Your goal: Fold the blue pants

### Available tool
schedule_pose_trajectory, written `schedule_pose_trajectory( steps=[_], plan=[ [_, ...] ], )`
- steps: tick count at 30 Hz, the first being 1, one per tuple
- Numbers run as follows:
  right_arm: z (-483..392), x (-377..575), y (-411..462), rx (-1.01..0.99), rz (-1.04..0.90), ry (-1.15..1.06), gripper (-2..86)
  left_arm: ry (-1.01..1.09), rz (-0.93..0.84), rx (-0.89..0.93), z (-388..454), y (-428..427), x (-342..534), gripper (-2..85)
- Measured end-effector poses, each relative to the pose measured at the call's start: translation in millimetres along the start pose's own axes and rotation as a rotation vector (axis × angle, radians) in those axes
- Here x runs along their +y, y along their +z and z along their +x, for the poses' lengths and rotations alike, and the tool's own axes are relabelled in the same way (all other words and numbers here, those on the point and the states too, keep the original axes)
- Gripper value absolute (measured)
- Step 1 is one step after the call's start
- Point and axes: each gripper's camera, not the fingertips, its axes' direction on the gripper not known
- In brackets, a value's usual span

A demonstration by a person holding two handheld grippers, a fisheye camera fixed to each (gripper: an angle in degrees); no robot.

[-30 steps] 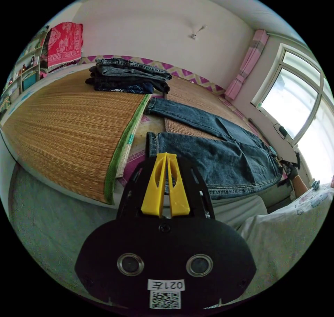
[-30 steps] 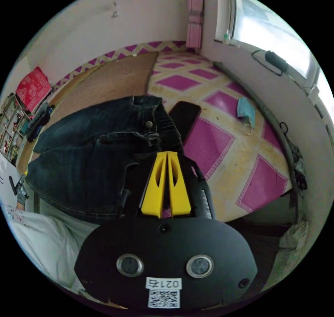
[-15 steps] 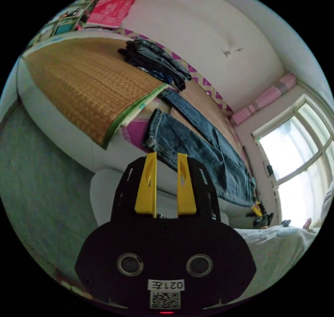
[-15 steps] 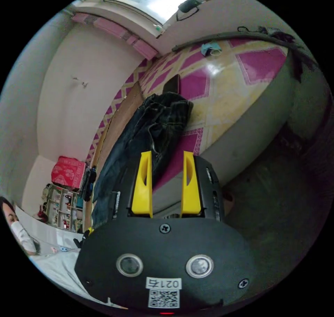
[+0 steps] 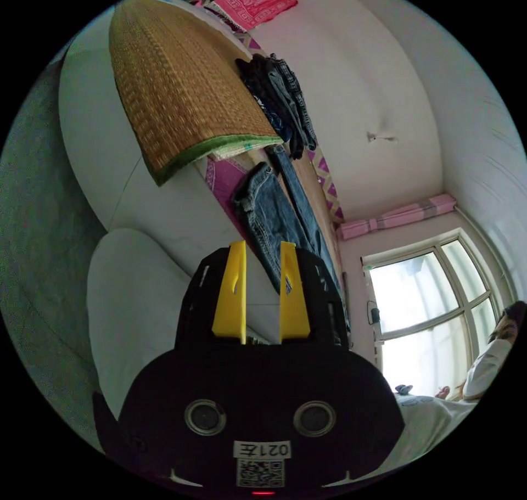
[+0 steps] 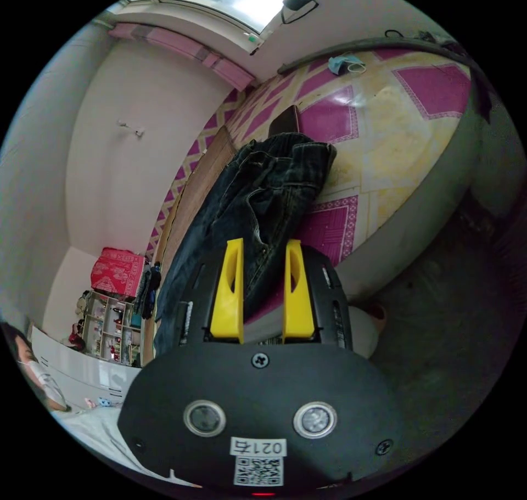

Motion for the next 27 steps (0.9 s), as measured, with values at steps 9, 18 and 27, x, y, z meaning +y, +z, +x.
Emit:
schedule_pose_trajectory(
  steps=[9, 18, 27],
  plan=[
    [19.1, -7.3, 4.0, -0.040, -0.003, 0.020, 9.7, -0.071, -0.047, 0.087, -10.8, 0.1, -25.6, 4.2],
    [24.9, -13.0, 12.4, -0.056, -0.013, 0.029, 9.4, -0.064, -0.082, 0.068, 1.2, 11.1, -42.3, 0.9],
    [25.6, -26.0, 25.2, -0.090, -0.052, 0.044, 9.2, -0.069, -0.068, 0.122, 9.1, 32.9, -56.5, 1.4]
  ],
)
